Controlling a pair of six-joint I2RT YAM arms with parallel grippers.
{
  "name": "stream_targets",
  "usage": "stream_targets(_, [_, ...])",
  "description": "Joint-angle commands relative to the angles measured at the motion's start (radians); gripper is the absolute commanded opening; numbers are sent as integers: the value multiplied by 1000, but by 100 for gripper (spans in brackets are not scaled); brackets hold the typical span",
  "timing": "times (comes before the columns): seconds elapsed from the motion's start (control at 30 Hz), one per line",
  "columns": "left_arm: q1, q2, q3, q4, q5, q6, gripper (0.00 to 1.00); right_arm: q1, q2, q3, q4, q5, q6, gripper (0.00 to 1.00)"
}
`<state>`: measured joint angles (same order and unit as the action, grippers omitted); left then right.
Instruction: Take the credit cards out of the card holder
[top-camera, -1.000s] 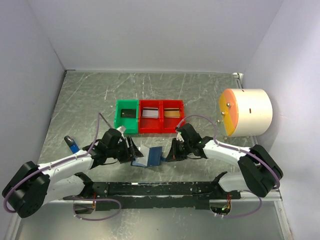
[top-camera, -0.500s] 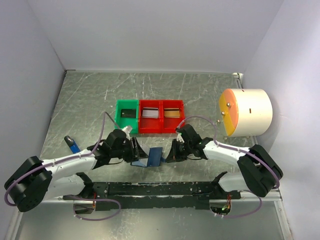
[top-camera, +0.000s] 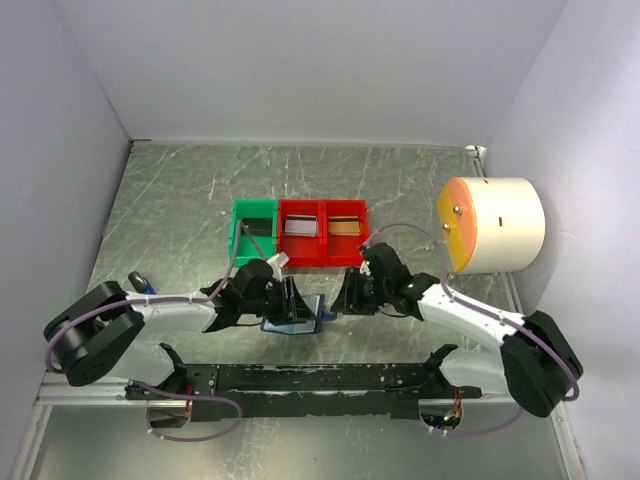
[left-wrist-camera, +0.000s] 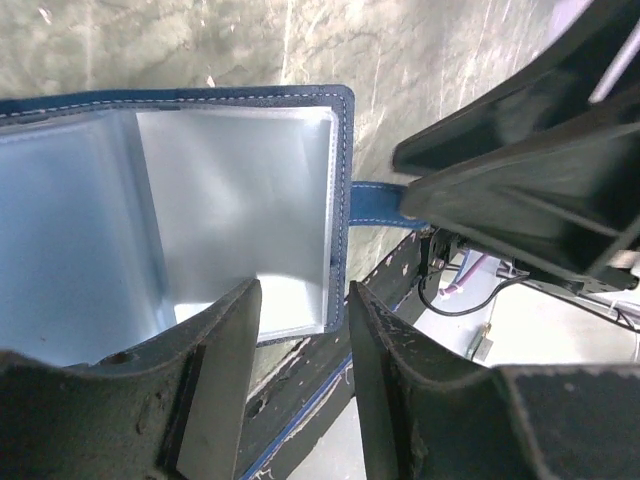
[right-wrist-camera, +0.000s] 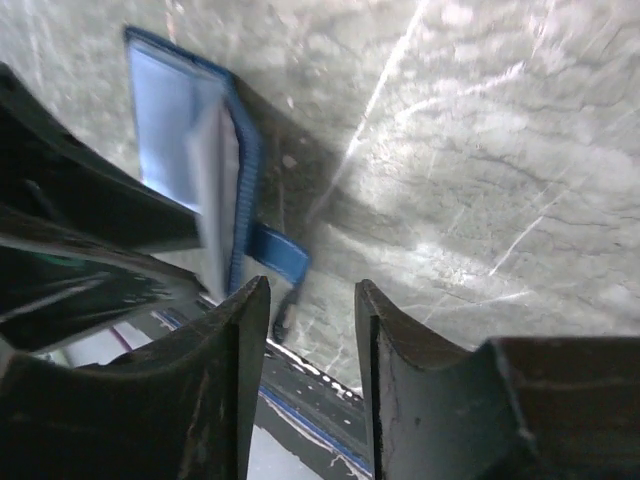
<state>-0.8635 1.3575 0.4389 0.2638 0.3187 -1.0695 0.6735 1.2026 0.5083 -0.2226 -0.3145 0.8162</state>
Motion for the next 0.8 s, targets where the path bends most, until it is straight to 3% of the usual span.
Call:
stream_targets(0.0, [-33,54,-23,177,20,-33,52,-5,-81,99,-130,148,12,41])
stream_targets(0.1, [-63,98,6,144,-5,-25,50,-5,-97,144,-120,114,2,40])
stream_targets(0.2, [-83,85,-7,144,-53,-44,49,-5,-60,167,-36,3,10,29])
stream_targets(0.3, [-84,54,-36,148,-72,-55,49,6,14,165,68,-77,48,19])
stream_targets(0.43, [-85,36,-11,80,-71,-23,49,56,155,191,156,-125,49,17])
stream_targets(0.63, [-86,-28,-12,6,-106,-19,49,113,346,229,80,33,17,14])
stream_targets(0.77, [-88,-182,-16,-160,-195,-2,53,115,381,184,74,84,8,14])
